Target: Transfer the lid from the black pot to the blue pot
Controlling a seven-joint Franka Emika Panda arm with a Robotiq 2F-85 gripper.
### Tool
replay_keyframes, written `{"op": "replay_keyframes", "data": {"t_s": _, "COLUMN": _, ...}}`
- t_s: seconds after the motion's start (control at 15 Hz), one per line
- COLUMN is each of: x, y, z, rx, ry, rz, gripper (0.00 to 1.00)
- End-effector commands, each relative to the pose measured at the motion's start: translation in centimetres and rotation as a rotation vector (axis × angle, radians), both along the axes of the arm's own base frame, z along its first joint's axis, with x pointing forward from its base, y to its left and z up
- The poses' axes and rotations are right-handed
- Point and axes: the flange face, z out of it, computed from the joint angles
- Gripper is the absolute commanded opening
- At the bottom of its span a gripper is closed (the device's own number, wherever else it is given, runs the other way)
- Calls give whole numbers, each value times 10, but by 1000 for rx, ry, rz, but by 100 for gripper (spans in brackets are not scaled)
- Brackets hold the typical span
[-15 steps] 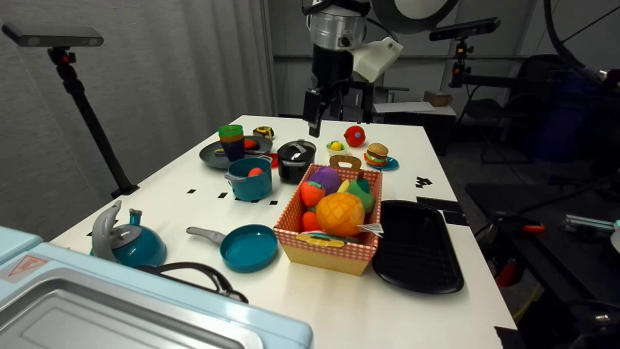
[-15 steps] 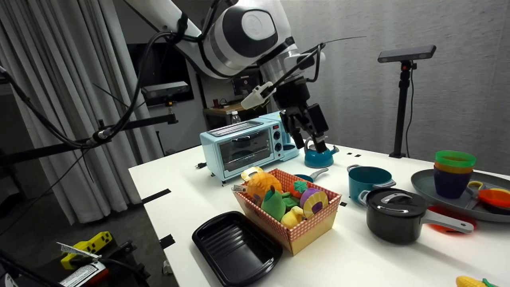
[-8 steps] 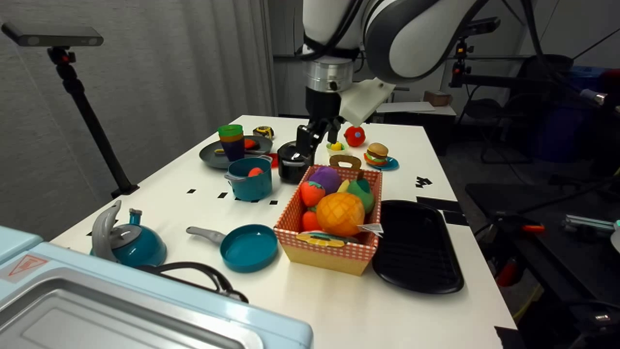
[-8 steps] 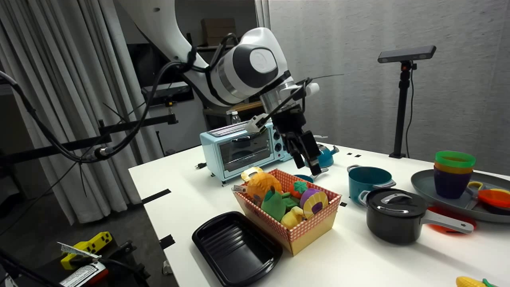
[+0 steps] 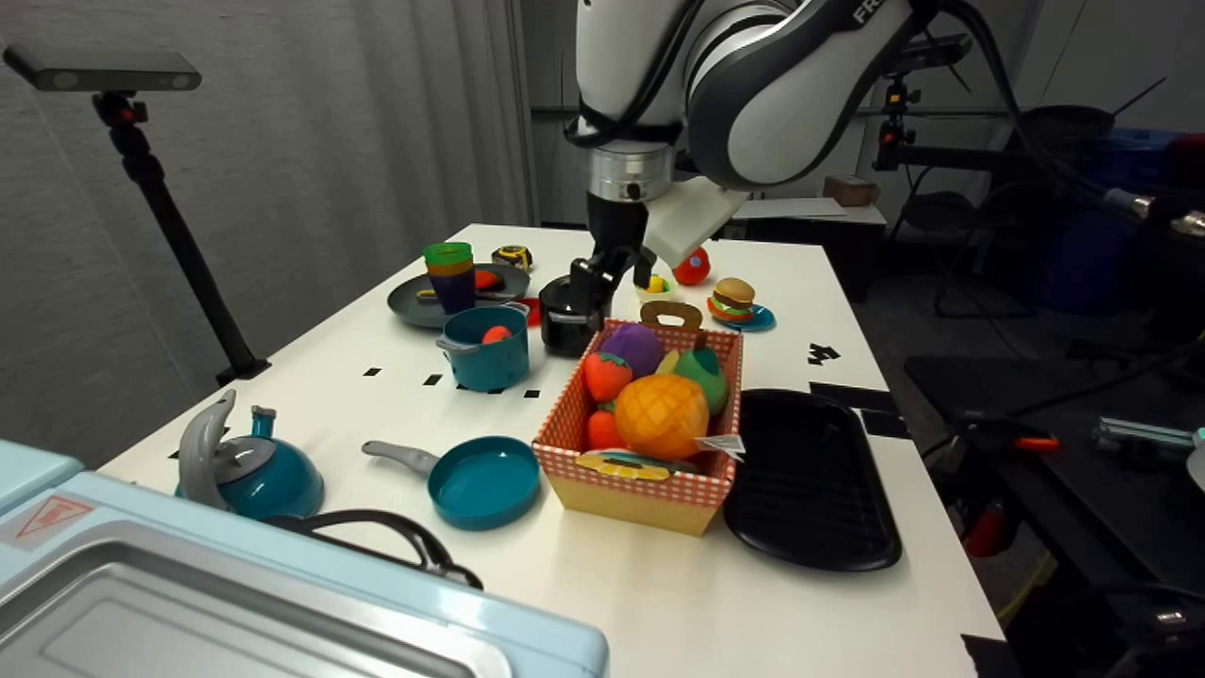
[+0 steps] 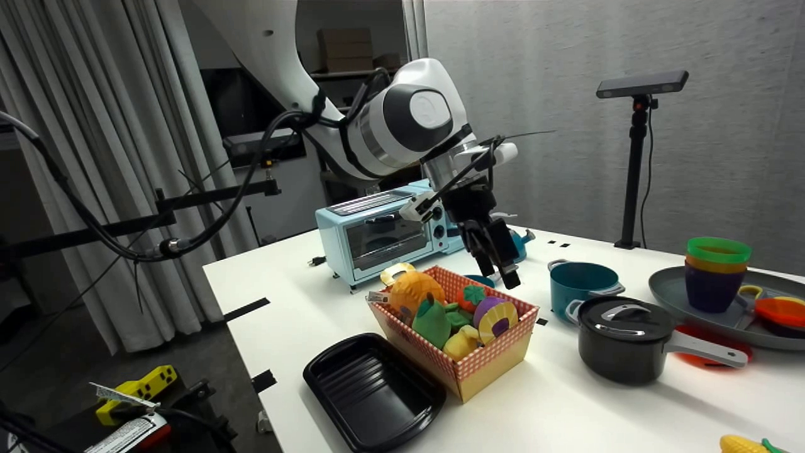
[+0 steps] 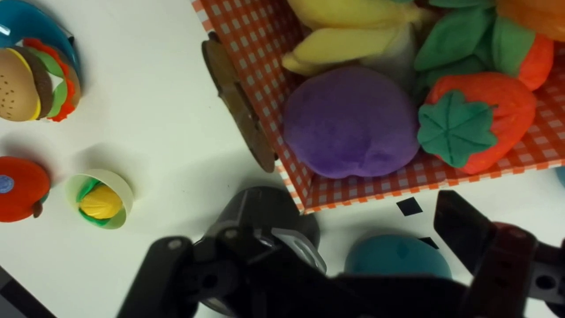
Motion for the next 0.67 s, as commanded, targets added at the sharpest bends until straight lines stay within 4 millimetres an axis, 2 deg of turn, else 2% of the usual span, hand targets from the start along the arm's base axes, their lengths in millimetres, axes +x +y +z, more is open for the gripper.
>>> {"op": "replay_keyframes", "data": {"t_s": 0.0, "x": 1, "y": 0, "z": 1, "rx": 0, "ry": 0, "rz": 1, "gripper": 100}}
{"op": "replay_keyframes", "data": {"t_s": 0.27, "x": 3, "y": 1, "z": 1, "rx": 7, "ry": -5, "rz": -2, "gripper": 100}}
{"op": "replay_keyframes", "data": {"t_s": 0.6, "x": 24, "y": -8, "z": 6, "rx": 23, "ry": -62, "rz": -68, "gripper": 100}}
